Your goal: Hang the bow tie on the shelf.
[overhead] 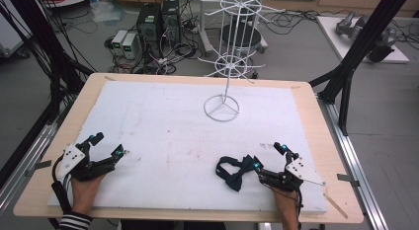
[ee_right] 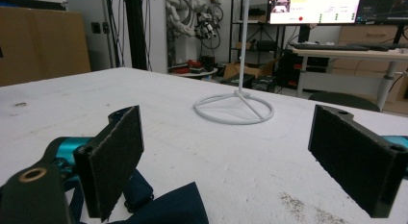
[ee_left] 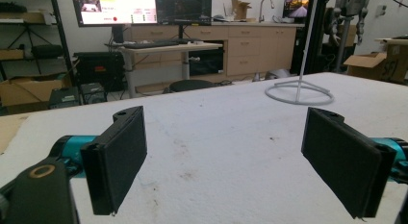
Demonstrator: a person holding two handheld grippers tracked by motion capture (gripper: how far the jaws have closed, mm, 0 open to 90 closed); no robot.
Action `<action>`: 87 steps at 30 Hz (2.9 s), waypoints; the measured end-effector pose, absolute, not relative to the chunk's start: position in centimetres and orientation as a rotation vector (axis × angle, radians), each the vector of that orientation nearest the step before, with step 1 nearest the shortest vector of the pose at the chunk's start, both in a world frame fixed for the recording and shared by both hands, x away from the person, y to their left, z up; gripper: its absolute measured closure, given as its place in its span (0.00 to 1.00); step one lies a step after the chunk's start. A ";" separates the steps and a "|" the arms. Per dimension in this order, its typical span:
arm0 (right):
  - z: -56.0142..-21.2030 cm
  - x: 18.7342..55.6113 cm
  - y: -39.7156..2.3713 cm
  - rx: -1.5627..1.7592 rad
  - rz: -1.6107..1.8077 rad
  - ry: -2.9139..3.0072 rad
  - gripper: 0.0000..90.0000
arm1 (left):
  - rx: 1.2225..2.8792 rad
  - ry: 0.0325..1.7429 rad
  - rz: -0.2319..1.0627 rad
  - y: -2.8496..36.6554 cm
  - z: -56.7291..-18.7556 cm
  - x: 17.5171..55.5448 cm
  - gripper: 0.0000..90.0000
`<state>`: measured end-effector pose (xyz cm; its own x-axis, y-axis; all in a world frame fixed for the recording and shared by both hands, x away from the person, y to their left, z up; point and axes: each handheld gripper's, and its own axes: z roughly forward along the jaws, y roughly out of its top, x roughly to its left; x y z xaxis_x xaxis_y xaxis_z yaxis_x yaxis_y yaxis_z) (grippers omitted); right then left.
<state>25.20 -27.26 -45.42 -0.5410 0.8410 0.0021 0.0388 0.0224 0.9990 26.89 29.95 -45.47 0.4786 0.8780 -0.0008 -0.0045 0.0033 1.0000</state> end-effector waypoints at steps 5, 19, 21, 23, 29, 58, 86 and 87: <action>-45.4 25.2 -27.3 0.913 1.591 1.655 0.12 | 1.408 0.831 0.832 29.9 -45.4 26.9 0.18; -45.4 25.2 -27.3 0.912 1.593 1.655 0.12 | 1.406 0.834 0.830 29.9 -45.4 26.9 0.18; -45.4 25.3 -27.3 0.916 1.588 1.658 0.12 | 1.404 0.834 0.830 30.0 -45.4 26.9 0.18; -45.4 25.3 -27.3 0.922 1.584 1.661 0.12 | 1.405 0.834 0.829 30.0 -45.4 26.9 0.18; -45.0 25.8 -27.0 0.927 1.528 1.741 0.12 | 1.404 0.831 0.828 30.0 -45.4 26.9 0.18; -40.1 29.6 -23.2 0.773 1.261 2.294 0.12 | 1.407 0.831 0.825 30.0 -45.4 27.0 0.18; -41.2 32.2 -19.7 0.724 0.944 2.680 0.32 | 1.410 0.831 0.824 30.0 -45.4 27.0 0.18; -41.3 32.2 -19.5 0.714 0.922 2.684 0.33 | 1.411 0.831 0.824 30.0 -45.4 27.0 0.18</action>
